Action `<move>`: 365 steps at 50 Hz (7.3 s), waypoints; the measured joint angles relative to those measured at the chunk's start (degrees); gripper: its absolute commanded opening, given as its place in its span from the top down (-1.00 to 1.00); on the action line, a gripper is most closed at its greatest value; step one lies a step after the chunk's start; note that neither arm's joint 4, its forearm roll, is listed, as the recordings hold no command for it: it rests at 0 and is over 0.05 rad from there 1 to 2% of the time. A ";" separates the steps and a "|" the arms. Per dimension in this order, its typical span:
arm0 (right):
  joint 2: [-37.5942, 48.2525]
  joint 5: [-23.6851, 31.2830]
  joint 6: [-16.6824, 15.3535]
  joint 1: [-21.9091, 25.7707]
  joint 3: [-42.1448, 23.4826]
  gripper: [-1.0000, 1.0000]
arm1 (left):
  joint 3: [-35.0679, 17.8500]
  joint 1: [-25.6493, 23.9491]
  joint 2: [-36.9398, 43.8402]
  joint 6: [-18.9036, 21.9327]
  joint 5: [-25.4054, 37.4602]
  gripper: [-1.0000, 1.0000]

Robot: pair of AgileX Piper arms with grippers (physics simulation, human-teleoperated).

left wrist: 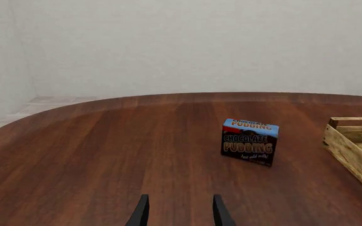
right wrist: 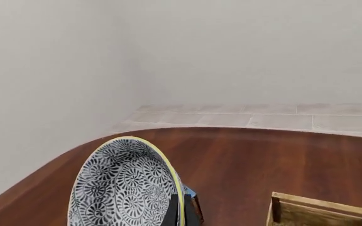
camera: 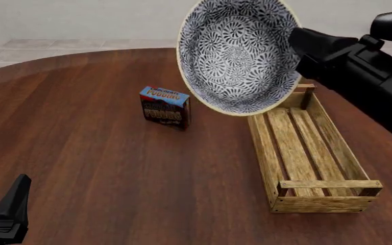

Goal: Pick up the bowl on the left and put it in the tray.

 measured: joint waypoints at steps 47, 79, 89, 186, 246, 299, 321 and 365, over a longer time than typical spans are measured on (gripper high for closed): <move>-21.68 9.84 -2.39 -18.89 5.67 1.00 | 0.00 0.00 0.00 0.00 0.00 -1.00; -22.64 9.09 -1.13 -22.31 11.41 1.00 | 0.00 0.00 0.00 0.00 0.00 -1.00; -20.95 7.80 -0.52 -22.98 12.73 1.00 | 0.00 0.00 0.00 0.00 0.00 -1.00; -11.94 4.01 10.76 -31.41 20.56 1.00 | 0.00 0.00 0.00 0.00 0.00 -1.00; -9.05 0.89 9.87 -33.75 25.68 1.00 | 0.00 0.00 0.00 0.00 0.00 -1.00; -1.29 -5.78 9.53 -34.24 27.53 1.00 | 0.00 0.00 0.00 0.00 0.00 -1.00; 2.70 -7.72 11.29 -33.48 27.74 1.00 | 0.00 0.00 0.00 0.00 0.00 -1.00; 7.25 -10.52 11.92 -32.60 27.41 1.00 | 0.00 0.00 0.00 0.00 0.00 -1.00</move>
